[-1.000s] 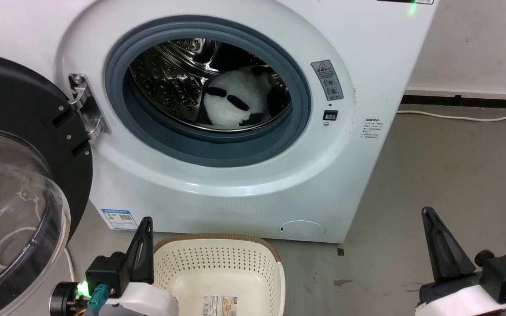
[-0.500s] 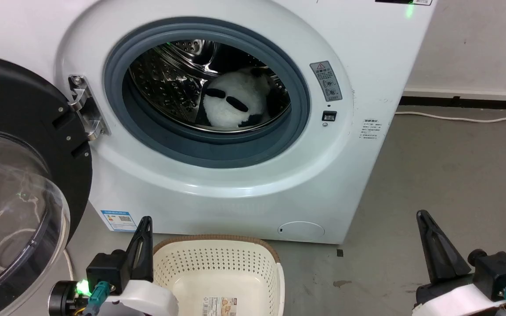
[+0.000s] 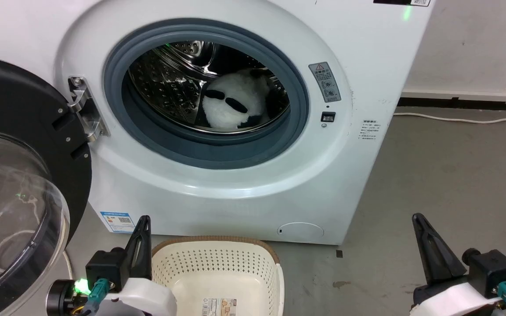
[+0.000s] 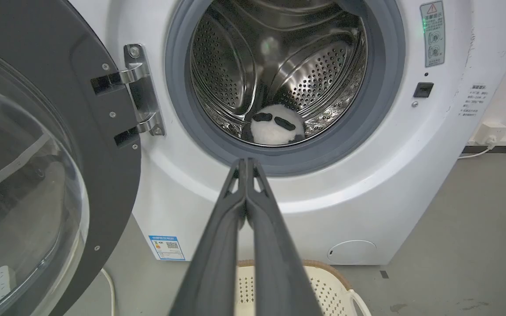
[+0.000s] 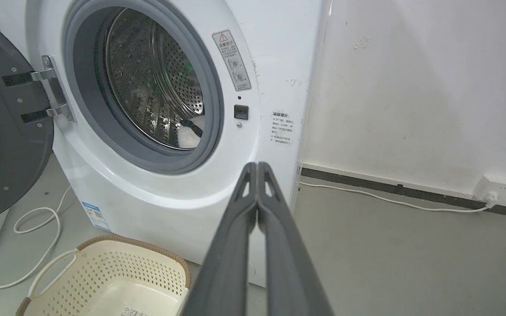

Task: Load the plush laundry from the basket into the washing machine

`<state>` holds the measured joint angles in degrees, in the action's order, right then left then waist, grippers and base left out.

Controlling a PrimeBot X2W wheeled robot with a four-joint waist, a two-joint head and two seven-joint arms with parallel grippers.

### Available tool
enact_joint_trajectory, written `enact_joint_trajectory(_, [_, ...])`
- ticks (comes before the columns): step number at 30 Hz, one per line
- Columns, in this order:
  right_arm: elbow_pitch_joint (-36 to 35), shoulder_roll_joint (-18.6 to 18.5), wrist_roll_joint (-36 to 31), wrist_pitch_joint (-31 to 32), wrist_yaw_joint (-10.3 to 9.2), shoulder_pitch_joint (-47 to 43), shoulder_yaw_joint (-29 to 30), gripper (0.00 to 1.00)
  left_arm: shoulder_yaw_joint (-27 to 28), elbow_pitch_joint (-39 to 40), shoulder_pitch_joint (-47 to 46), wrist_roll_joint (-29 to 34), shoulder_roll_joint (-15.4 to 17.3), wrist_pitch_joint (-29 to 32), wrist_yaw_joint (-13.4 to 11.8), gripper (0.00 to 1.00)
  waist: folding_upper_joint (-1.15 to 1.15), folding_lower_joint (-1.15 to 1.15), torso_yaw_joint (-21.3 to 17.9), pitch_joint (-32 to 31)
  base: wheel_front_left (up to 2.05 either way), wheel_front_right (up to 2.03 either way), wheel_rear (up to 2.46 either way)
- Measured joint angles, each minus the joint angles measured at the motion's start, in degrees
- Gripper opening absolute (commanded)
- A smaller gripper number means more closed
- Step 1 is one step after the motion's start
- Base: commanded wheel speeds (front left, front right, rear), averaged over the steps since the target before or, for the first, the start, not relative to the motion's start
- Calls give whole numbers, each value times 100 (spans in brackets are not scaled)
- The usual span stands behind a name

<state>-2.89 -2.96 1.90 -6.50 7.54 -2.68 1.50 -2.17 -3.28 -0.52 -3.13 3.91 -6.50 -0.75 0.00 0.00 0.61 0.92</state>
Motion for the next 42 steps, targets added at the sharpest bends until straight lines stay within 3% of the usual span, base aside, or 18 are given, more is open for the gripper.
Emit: enact_joint_trajectory(42, [210,1,-104,487,0,164,-100,0,143,224,0,202,-85,493,43,0,0,0,-47,-71,0,0,0])
